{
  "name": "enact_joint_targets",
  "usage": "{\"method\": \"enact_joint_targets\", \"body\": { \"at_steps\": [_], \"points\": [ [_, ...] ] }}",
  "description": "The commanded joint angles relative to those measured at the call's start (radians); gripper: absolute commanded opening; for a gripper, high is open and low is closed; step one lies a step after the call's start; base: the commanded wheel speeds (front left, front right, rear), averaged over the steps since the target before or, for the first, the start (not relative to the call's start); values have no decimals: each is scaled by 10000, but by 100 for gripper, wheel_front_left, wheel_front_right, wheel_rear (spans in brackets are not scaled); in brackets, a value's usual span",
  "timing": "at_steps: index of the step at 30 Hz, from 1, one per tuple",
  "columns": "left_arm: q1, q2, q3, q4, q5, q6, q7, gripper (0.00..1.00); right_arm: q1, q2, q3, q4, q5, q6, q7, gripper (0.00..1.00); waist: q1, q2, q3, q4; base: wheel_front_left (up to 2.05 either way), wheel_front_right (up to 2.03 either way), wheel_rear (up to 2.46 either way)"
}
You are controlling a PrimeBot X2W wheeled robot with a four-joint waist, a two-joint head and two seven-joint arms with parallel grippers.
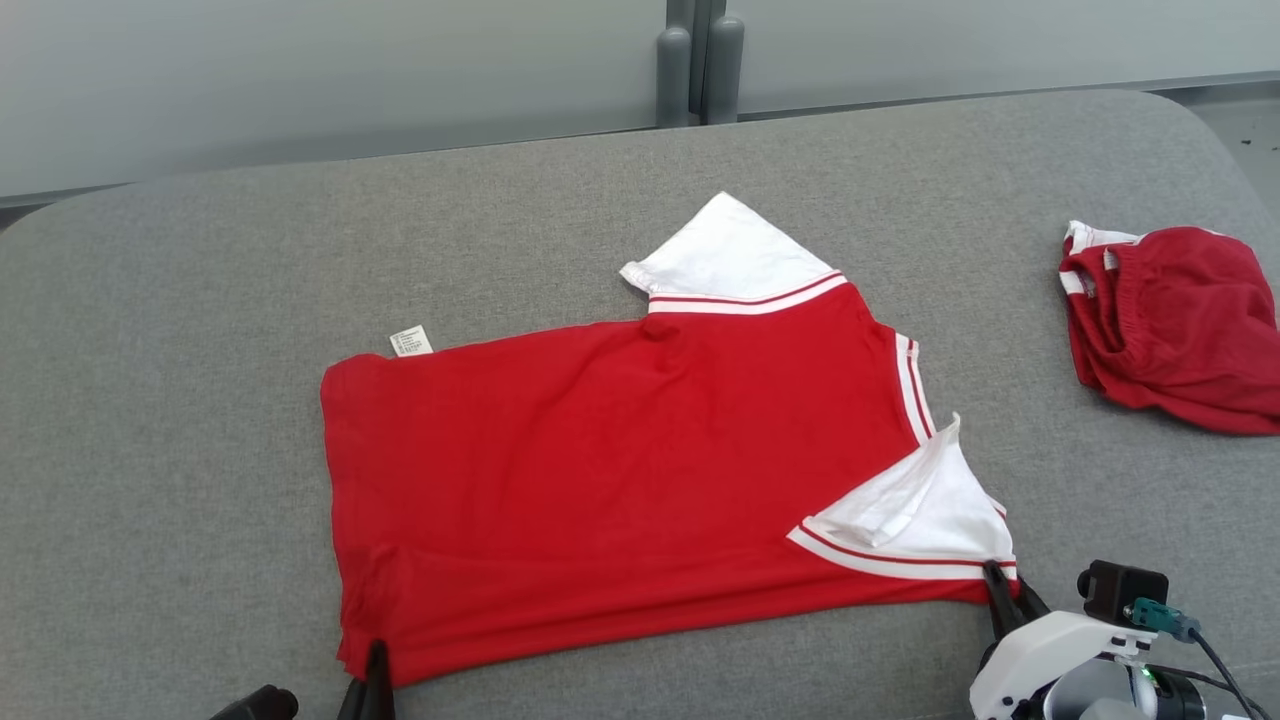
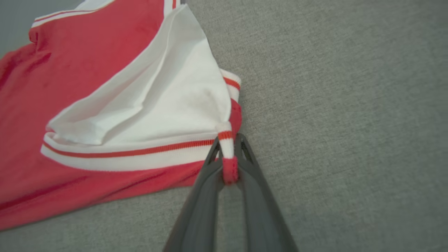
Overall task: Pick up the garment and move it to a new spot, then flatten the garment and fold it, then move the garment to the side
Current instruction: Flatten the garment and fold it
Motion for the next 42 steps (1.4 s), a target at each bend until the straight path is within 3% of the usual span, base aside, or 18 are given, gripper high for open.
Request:
{"method": "enact_joint_targets", "body": {
  "at_steps": [1, 2, 3, 14, 24, 32, 42],
  "points": [
    [240, 112, 150, 43, 89, 71, -51, 100, 250, -124, -130, 56, -79, -43, -49, 39, 0, 0, -54, -49, 0, 0, 0],
    [248, 123, 174, 42, 113, 63, -51, 100, 271, -104, -126, 31, -110, -36, -51, 84, 0, 0, -74, -73, 0, 0, 0],
    [233, 144, 201, 19, 143, 52, -50, 100, 279, -76, -117, -11, -154, -32, -51, 100, 0, 0, -90, -96, 0, 0, 0],
    [207, 684, 502, -798, 806, 225, -41, 100, 642, -251, -509, -1162, -487, -30, -49, 100, 0, 0, -287, -308, 0, 0, 0],
    [-1606, 1933, 135, -1163, 1598, 334, 885, 100, 665, -432, 3, -3296, -1046, -30, 9, 100, 0, 0, -180, -447, 0, 0, 0],
    [-3617, 2479, -387, -231, 2105, 165, 1822, 100, 340, -583, 722, -4499, -844, -30, 315, 100, 0, 0, 706, -776, 0, 0, 0],
    [-5597, 2985, -912, 1491, 2520, -100, 2583, 100, -60, -786, 1020, -5073, -742, -30, 428, 100, 0, 0, 1836, -1129, 0, 0, 0]
  ]
}}
